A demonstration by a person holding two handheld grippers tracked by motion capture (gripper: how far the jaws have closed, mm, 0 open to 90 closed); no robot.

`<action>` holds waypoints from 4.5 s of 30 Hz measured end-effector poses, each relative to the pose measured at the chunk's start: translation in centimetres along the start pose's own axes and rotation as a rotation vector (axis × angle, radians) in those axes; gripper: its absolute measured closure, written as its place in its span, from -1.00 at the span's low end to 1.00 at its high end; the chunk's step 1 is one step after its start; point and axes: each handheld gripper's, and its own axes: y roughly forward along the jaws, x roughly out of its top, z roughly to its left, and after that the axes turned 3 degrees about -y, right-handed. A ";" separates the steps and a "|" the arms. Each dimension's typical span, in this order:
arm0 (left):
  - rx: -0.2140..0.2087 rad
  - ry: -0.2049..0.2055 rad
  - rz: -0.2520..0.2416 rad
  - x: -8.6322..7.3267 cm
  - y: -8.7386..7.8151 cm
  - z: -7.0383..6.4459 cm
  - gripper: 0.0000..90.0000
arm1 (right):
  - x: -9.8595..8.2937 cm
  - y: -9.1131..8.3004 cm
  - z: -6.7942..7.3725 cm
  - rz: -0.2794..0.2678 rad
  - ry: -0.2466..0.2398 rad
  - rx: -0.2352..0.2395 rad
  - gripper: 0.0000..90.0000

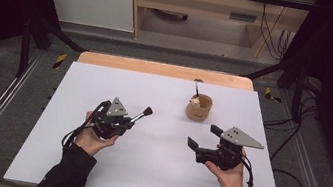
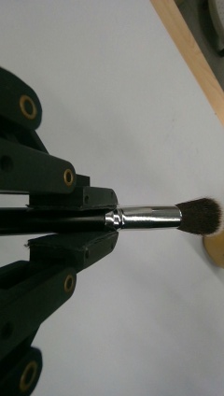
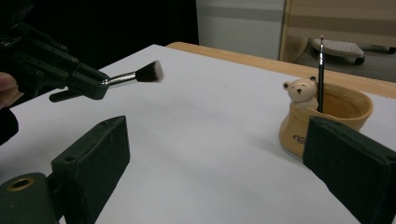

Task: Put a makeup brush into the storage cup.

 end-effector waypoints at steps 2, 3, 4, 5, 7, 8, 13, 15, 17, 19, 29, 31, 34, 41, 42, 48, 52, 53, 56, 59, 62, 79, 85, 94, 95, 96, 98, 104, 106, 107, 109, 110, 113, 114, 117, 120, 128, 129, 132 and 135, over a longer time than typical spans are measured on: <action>0.007 -0.004 -0.026 0.1 -0.2 -0.5 0.73 | 0.2 0.2 0.3 -0.004 0.005 0.010 -0.82; 0.011 -0.004 -0.037 0.2 -0.2 -0.7 0.73 | 0.3 0.3 0.4 -0.005 0.007 0.015 -0.82; 0.016 -0.005 -0.047 0.3 -0.3 -1.0 0.73 | 0.4 0.4 0.6 -0.005 0.011 0.018 -0.81; 0.015 -0.008 -0.056 0.3 -0.4 -1.1 0.73 | 0.6 0.5 0.8 -0.006 0.017 0.020 -0.81; 0.014 -0.014 -0.069 0.4 -0.5 -1.5 0.73 | 0.7 0.8 1.0 -0.011 0.017 0.026 -0.81; 0.015 -0.014 -0.072 0.4 -0.6 -1.6 0.73 | 0.8 0.9 1.1 -0.007 0.024 0.030 -0.80; 0.021 -0.040 -0.095 0.5 -0.7 -2.2 0.73 | 1.1 1.8 1.6 -0.005 0.047 0.047 -0.80; 0.026 -0.038 -0.097 0.5 -0.8 -2.3 0.73 | 1.2 2.1 1.9 -0.006 0.059 0.045 -0.79; 0.031 -0.046 -0.108 0.5 -0.8 -2.4 0.73 | 1.3 2.4 2.0 -0.007 0.066 0.047 -0.79; 0.042 -0.044 -0.103 0.4 -0.8 -2.6 0.73 | 1.4 2.7 2.1 -0.012 0.083 0.053 -0.79; 0.074 -0.070 -0.136 -0.1 -0.3 -3.7 0.73 | 1.6 3.6 2.3 -0.022 0.167 0.067 -0.77; 0.081 -0.079 -0.146 -0.2 -0.2 -3.8 0.73 | 1.6 3.8 2.4 -0.027 0.184 0.070 -0.77; 0.080 -0.093 -0.158 -0.3 -0.2 -4.0 0.73 | 1.6 4.1 2.5 -0.028 0.206 0.067 -0.77; 0.081 -0.112 -0.185 -0.5 -0.3 -4.2 0.73 | 1.6 5.0 3.1 -0.020 0.245 0.077 -0.76; 0.088 -0.107 -0.186 -0.6 -0.4 -4.3 0.73 | 1.6 5.1 3.2 -0.022 0.252 0.080 -0.76; 0.098 -0.126 -0.216 -0.8 -0.4 -4.8 0.73 | 1.6 5.5 3.7 -0.023 0.292 0.101 -0.71; 0.113 -0.128 -0.223 -0.9 -0.4 -5.2 0.73 | 1.5 5.9 4.0 -0.024 0.304 0.113 -0.69; 0.116 -0.127 -0.222 -0.9 -0.3 -5.4 0.73 | 1.5 6.0 4.1 -0.021 0.303 0.110 -0.69; 0.119 -0.129 -0.225 -1.0 -0.2 -5.7 0.73 | 1.5 6.3 4.3 -0.017 0.319 0.118 -0.67; 0.120 -0.126 -0.223 -0.9 -0.1 -5.9 0.73 | 1.4 6.6 4.4 -0.011 0.325 0.126 -0.65; 0.119 -0.128 -0.221 -0.9 0.1 -6.1 0.73 | 1.3 6.9 4.6 -0.005 0.343 0.130 -0.65; 0.128 -0.152 -0.248 -1.2 0.9 -7.6 0.73 | 0.8 8.3 5.1 -0.005 0.418 0.142 -0.51; 0.132 -0.156 -0.261 -1.2 0.9 -7.8 0.73 | 0.7 8.6 5.2 -0.005 0.441 0.146 -0.39; 0.138 -0.154 -0.278 -1.0 0.8 -8.1 0.73 | 0.6 8.7 5.1 -0.025 0.497 0.170 -0.12; 0.138 -0.153 -0.279 -1.0 0.8 -8.1 0.73 | 0.5 8.7 5.0 -0.023 0.510 0.173 -0.09; 0.139 -0.151 -0.277 -0.9 0.8 -8.2 0.73 | 0.4 8.8 5.0 -0.027 0.512 0.178 -0.08; 0.141 -0.149 -0.279 -0.9 0.8 -8.3 0.73 | 0.3 8.8 4.9 -0.020 0.514 0.179 -0.03; 0.145 -0.141 -0.279 -0.8 1.0 -8.6 0.73 | 0.1 9.0 4.9 -0.024 0.534 0.195 0.08; 0.146 -0.141 -0.282 -0.8 1.0 -8.7 0.73 | 0.1 9.0 4.9 -0.027 0.538 0.200 0.13; 0.144 -0.141 -0.283 -0.8 1.0 -8.7 0.73 | 0.1 9.0 4.9 -0.029 0.544 0.203 0.15; 0.146 -0.140 -0.285 -0.7 1.0 -8.8 0.73 | 0.1 9.0 4.9 -0.028 0.549 0.210 0.18; 0.145 -0.140 -0.286 -0.7 1.0 -8.8 0.73 | 0.1 9.0 4.9 -0.027 0.553 0.214 0.21; 0.145 -0.138 -0.285 -0.7 1.0 -8.9 0.73 | 0.0 9.0 4.8 -0.032 0.567 0.223 0.28; 0.146 -0.137 -0.285 -0.7 1.0 -8.9 0.73 | 0.0 9.0 4.8 -0.030 0.572 0.222 0.30; 0.146 -0.136 -0.288 -0.7 1.0 -9.0 0.73 | 0.0 9.0 4.8 -0.032 0.581 0.234 0.36; 0.148 -0.132 -0.290 -0.6 1.0 -9.0 0.73 | 0.0 9.1 4.8 -0.037 0.591 0.249 0.43; 0.149 -0.130 -0.296 -0.6 0.9 -9.1 0.73 | 0.0 9.0 4.8 -0.036 0.610 0.278 0.66; 0.148 -0.132 -0.297 -0.6 0.9 -9.1 0.73 | 0.0 9.0 4.8 -0.039 0.612 0.285 0.69; 0.146 -0.125 -0.300 -0.6 0.8 -9.1 0.73 | 0.1 8.9 4.8 -0.047 0.609 0.296 0.72; 0.147 -0.121 -0.303 -0.6 0.7 -9.2 0.73 | 0.1 8.7 4.9 -0.054 0.604 0.306 0.72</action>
